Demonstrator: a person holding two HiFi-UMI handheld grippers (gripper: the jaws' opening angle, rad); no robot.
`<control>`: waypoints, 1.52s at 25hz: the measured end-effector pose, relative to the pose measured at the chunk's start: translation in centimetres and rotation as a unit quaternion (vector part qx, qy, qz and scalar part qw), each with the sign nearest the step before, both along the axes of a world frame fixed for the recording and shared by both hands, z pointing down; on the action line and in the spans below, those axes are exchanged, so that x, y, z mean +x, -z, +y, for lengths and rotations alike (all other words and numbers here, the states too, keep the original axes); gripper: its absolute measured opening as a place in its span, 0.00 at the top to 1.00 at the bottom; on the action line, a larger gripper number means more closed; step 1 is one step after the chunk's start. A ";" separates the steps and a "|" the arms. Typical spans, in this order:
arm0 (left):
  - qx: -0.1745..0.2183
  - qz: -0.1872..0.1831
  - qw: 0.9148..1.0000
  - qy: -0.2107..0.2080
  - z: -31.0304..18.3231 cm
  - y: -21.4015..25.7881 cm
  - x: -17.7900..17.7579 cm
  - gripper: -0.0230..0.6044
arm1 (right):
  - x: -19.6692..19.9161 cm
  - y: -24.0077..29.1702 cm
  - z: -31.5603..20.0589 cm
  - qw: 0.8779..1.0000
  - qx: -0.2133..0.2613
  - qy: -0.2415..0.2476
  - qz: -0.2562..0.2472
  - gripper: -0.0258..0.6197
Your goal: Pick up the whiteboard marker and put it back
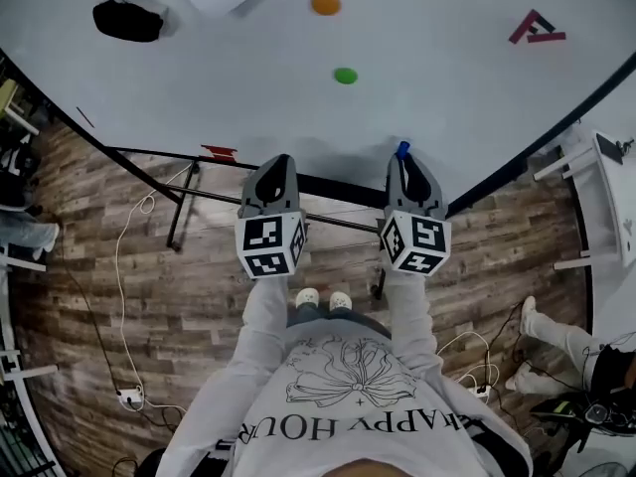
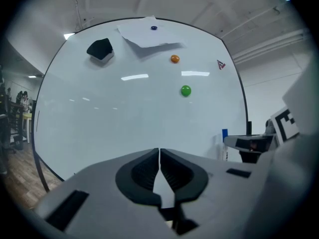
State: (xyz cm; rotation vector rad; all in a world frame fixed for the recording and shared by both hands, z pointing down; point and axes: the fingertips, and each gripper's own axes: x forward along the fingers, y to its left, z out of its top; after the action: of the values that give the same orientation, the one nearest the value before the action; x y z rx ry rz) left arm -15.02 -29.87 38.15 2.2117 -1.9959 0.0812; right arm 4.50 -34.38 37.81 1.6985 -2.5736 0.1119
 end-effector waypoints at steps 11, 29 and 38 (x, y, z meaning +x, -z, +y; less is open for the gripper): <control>0.001 -0.001 0.997 -0.080 -2.4 -0.2 8.2 0.95 | 9.8 -0.2 0.3 0.995 0.007 -0.095 -0.017 0.86; -0.032 -0.019 0.992 -0.120 -2.9 -2.8 13.0 0.95 | 15.1 -7.0 -0.1 0.990 -0.046 -0.131 -0.021 0.86; -0.054 -0.027 0.991 -0.119 -2.7 -4.6 13.0 0.95 | 15.3 -11.7 -0.6 0.983 -0.105 -0.146 -0.030 0.86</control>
State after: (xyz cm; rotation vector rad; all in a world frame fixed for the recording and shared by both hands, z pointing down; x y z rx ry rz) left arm -2.06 -32.62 42.72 2.3885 -1.7004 0.2735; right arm 19.85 -35.01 49.54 1.9987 -2.2363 0.4377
